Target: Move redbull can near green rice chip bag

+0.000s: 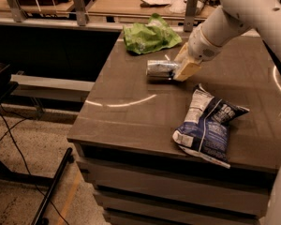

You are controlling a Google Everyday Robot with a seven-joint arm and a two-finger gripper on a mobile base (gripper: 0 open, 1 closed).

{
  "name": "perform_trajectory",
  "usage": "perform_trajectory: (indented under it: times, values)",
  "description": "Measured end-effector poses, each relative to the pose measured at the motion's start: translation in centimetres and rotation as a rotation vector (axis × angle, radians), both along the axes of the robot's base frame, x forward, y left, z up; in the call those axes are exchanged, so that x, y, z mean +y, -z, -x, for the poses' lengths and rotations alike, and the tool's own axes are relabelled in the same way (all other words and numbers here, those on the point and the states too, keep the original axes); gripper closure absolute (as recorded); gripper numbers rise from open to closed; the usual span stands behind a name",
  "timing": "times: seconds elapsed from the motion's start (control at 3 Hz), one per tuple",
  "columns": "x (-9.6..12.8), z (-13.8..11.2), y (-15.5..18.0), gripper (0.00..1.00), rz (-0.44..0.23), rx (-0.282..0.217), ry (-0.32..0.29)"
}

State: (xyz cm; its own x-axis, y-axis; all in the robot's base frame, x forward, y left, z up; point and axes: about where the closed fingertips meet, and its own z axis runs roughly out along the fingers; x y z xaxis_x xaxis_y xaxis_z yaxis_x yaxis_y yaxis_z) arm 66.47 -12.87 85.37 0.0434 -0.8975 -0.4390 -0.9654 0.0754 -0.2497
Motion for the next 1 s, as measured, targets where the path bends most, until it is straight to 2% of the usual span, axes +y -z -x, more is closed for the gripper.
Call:
perform_trajectory:
  times: [0.33,0.67,1.0]
  values:
    - [-0.6,-1.1,-1.3,1.0,-0.094,-0.018,0.078]
    - [-1.0,-2.9,-2.4,1.0,-0.158,-0.036,0.146]
    - [-1.3,-4.9,-2.3,1.0,-0.158,-0.027,0.194]
